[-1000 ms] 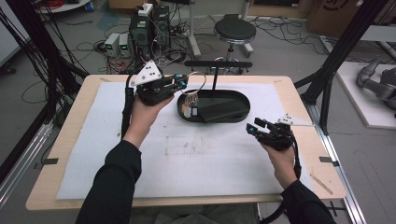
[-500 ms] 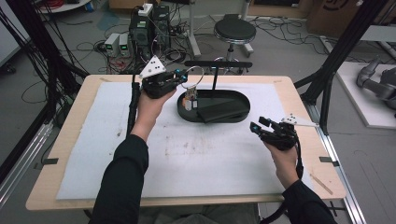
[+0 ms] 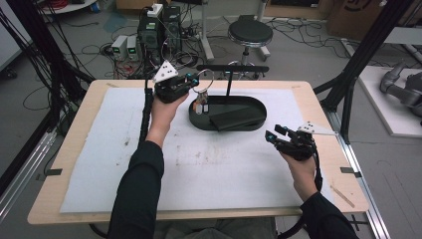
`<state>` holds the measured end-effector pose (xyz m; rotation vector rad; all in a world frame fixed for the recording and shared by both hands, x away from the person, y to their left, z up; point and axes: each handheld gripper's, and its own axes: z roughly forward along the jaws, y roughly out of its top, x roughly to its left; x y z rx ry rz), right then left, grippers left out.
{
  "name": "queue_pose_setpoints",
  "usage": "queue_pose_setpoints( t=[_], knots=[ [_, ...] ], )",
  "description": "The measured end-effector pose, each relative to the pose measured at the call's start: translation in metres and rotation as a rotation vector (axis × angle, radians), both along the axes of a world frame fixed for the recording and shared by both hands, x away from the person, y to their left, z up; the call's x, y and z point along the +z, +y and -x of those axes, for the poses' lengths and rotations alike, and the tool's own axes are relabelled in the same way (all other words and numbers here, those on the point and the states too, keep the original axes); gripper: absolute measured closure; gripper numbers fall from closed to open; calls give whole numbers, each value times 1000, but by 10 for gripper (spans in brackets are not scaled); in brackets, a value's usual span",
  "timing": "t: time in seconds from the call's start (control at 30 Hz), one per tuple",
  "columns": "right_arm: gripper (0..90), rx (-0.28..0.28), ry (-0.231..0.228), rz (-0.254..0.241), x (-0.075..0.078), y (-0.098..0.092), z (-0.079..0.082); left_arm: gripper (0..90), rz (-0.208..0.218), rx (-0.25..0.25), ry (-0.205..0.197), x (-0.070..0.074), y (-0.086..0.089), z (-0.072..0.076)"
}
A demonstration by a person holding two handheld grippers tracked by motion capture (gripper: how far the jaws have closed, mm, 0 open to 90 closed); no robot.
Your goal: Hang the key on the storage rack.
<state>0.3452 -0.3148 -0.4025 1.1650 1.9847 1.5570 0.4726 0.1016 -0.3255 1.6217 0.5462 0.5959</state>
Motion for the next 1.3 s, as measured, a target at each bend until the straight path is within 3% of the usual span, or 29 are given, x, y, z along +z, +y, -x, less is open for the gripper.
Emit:
queue_pose_setpoints(
  t=[0.43,0.97,1.2,1.3],
  knots=[
    [434,6,-6,4,0,0,0,863,15,42,48,-14,-2,-13],
    [435,1,0,5,0,-1,1,859,14,76,66,-21,-4,-20],
    [438,-9,-5,11,-3,-6,4,843,-27,125,53,-22,-7,-21],
    [438,-16,-9,9,-3,-8,4,776,-47,182,55,-21,-8,-22]
  ],
)
